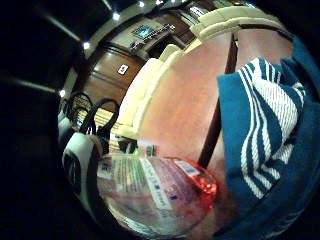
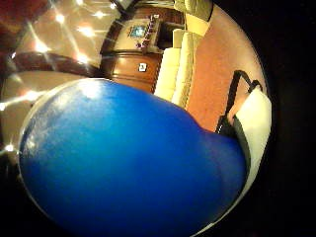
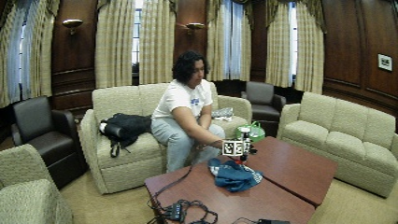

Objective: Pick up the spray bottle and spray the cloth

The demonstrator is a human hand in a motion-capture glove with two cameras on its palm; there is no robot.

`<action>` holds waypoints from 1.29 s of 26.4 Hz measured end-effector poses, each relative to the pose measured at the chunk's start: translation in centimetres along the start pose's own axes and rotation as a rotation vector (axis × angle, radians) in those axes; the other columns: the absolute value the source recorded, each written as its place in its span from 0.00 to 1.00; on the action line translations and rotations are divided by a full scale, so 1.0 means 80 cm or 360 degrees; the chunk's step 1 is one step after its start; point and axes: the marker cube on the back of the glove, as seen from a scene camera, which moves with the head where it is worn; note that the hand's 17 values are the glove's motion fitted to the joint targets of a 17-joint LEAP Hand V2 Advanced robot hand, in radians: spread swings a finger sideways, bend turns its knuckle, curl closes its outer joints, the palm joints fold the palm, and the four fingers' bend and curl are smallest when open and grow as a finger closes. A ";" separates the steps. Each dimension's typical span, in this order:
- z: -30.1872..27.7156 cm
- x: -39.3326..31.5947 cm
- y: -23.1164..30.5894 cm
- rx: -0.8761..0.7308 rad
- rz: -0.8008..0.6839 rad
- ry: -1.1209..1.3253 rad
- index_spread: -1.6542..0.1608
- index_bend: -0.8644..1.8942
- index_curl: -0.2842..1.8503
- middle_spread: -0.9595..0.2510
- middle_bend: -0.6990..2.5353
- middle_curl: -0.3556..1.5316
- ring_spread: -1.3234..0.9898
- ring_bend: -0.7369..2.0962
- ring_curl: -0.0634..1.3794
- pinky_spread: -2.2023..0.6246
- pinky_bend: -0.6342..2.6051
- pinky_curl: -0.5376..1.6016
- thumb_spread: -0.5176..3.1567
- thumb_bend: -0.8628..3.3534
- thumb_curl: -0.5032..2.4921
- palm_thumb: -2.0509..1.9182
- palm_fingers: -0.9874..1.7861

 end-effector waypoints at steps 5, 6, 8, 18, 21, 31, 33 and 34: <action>-0.002 0.000 0.000 -0.0192 0.0078 -0.0033 0.76 0.43 0.40 0.61 0.39 0.45 0.48 0.47 0.35 0.68 0.32 0.43 0.22 0.20 0.44 0.74 0.85; -0.003 0.000 0.000 -0.0239 0.0088 -0.0035 0.76 0.43 0.40 0.61 0.39 0.45 0.48 0.46 0.35 0.67 0.32 0.43 0.22 0.20 0.44 0.74 0.85; -0.005 0.001 0.001 -0.0325 0.0102 -0.0021 0.76 0.42 0.40 0.61 0.38 0.45 0.48 0.46 0.35 0.69 0.32 0.43 0.23 0.20 0.44 0.74 0.82; -0.043 0.000 0.040 -0.0634 0.0105 0.0523 0.72 0.34 0.36 0.61 0.32 0.41 0.49 0.44 0.34 0.76 0.28 0.42 0.32 0.18 0.38 0.69 0.63; -0.067 -0.004 0.057 -0.0602 0.0121 0.0710 0.71 0.34 0.35 0.62 0.30 0.40 0.49 0.42 0.34 0.78 0.30 0.43 0.33 0.19 0.37 0.68 0.57; -0.141 -0.045 0.139 -0.0595 0.0037 0.1148 0.69 0.35 0.30 0.64 0.29 0.39 0.49 0.39 0.28 0.83 0.30 0.42 0.36 0.19 0.34 0.66 0.52; -0.156 -0.051 0.153 -0.0609 -0.0006 0.1274 0.69 0.35 0.29 0.64 0.29 0.39 0.49 0.39 0.28 0.83 0.30 0.42 0.36 0.19 0.33 0.65 0.52; -0.163 -0.053 0.160 -0.0614 -0.0024 0.1330 0.69 0.35 0.29 0.64 0.29 0.39 0.49 0.39 0.28 0.83 0.30 0.41 0.37 0.19 0.33 0.65 0.52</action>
